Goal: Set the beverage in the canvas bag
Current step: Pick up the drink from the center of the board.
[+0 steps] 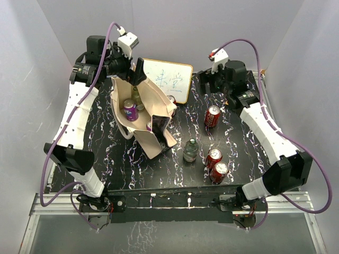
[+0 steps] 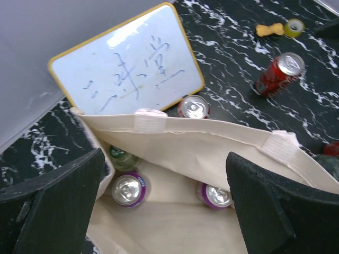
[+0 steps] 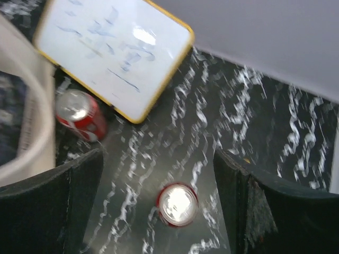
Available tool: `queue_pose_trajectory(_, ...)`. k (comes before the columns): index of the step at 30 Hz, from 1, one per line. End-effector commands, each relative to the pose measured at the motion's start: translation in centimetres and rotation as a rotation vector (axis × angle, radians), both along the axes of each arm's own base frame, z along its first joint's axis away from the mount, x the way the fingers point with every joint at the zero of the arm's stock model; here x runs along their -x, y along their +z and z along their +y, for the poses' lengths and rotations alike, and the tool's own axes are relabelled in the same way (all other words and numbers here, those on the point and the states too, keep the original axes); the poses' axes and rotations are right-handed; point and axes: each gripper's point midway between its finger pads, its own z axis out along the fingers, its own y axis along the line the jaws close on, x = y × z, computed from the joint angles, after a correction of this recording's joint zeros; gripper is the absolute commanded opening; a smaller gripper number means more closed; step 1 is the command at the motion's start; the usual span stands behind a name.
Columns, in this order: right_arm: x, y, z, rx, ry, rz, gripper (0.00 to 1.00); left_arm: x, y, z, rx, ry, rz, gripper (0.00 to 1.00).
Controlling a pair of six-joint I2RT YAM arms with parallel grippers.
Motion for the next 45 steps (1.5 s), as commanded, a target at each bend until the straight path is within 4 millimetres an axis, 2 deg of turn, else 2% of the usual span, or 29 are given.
queue_pose_trajectory(1,0.0,-5.0,-5.5,0.073,-0.197,0.149,0.90,-2.1,1.5,1.8,-0.022,0.148,-0.059,0.97)
queue_pose_trajectory(6,1.3,-9.7,-7.0,0.139,-0.227,0.287,0.98,-2.9,0.9,2.3,-0.058,0.171,-0.071,0.97)
queue_pose_trajectory(13,1.7,-13.5,-7.4,0.155,-0.229,0.385,0.99,-3.2,0.7,2.1,-0.060,0.160,-0.069,0.97)
queue_pose_trajectory(18,1.5,-15.5,-7.1,0.125,-0.212,0.436,0.99,-3.4,0.9,2.0,-0.059,0.153,-0.073,0.97)
queue_pose_trajectory(27,1.5,-18.1,-5.4,0.070,-0.145,0.515,0.99,-3.3,1.1,2.1,-0.068,0.152,-0.085,0.97)
queue_pose_trajectory(31,0.9,-19.0,-5.5,0.055,-0.156,0.535,0.98,-3.3,1.3,2.2,-0.070,0.152,-0.093,0.97)
queue_pose_trajectory(39,-0.8,-19.8,-5.6,0.038,-0.167,0.550,0.88,-3.3,1.5,2.5,-0.088,0.160,-0.109,0.97)
queue_pose_trajectory(41,-1.0,-20.8,-5.8,0.047,-0.175,0.570,0.84,-3.3,1.6,2.6,-0.092,0.162,-0.114,0.97)
queue_pose_trajectory(45,-1.7,-20.4,-6.1,0.045,-0.185,0.556,0.81,-3.5,1.4,2.7,-0.099,0.168,-0.114,0.97)
